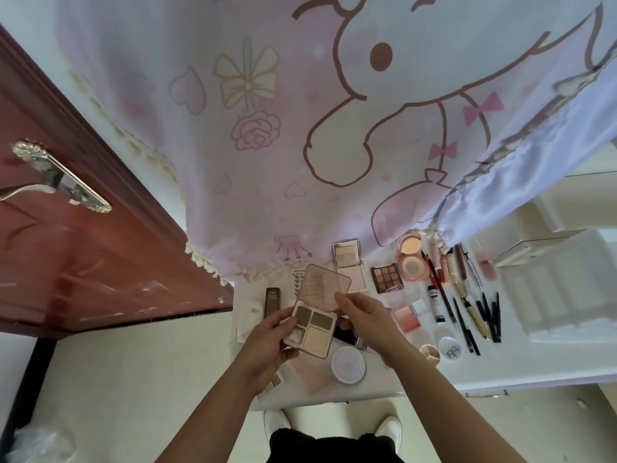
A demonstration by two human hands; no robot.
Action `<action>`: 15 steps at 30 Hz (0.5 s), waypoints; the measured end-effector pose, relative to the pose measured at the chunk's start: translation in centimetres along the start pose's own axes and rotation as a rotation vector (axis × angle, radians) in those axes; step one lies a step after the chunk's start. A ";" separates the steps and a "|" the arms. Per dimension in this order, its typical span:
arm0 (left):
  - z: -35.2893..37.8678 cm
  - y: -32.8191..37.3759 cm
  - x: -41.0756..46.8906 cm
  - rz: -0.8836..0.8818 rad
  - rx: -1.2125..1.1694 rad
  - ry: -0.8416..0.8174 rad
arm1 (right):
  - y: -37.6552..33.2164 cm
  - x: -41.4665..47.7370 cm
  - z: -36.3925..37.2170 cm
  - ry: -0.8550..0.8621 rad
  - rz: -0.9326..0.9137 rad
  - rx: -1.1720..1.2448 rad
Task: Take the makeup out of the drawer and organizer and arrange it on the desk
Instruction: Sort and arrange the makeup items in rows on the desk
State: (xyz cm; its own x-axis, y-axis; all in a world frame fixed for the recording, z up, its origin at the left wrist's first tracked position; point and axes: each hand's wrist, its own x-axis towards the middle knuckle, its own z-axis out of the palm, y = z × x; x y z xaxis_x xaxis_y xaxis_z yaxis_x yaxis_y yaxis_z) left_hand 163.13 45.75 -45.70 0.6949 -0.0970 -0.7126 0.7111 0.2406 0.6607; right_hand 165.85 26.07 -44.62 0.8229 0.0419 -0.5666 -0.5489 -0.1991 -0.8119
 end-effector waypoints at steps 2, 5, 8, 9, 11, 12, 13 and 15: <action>-0.1 -0.7 0.8 -0.028 -0.016 0.018 | 0.9 0.3 0.2 -0.031 0.033 0.026; -0.2 -1.3 2.3 -0.067 -0.012 0.021 | 1.8 0.8 0.2 -0.006 0.028 0.055; 0.2 -1.6 4.5 -0.025 0.251 0.130 | 2.7 1.4 -0.2 0.099 0.045 0.099; 0.4 -1.7 5.4 0.016 0.396 0.200 | 3.1 1.6 -0.5 0.139 0.046 0.093; 0.8 -1.8 7.3 0.079 0.660 0.295 | 3.9 1.9 -1.4 0.214 0.058 0.074; 1.2 -1.8 8.4 0.088 0.745 0.311 | 4.2 2.0 -1.9 0.246 0.068 0.078; 1.7 -1.9 9.4 0.088 0.807 0.323 | 4.4 1.9 -2.5 0.271 0.075 0.077; 2.6 -2.4 11.4 0.062 0.937 0.358 | 4.9 1.8 -3.7 0.311 0.064 0.038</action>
State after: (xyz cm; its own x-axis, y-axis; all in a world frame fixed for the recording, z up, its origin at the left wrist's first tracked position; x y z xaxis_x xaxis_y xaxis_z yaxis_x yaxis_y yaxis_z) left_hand 169.64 41.51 -54.76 0.7700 0.2230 -0.5979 0.5795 -0.6365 0.5089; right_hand 165.20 21.51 -49.12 0.7885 -0.2723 -0.5515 -0.6016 -0.1548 -0.7837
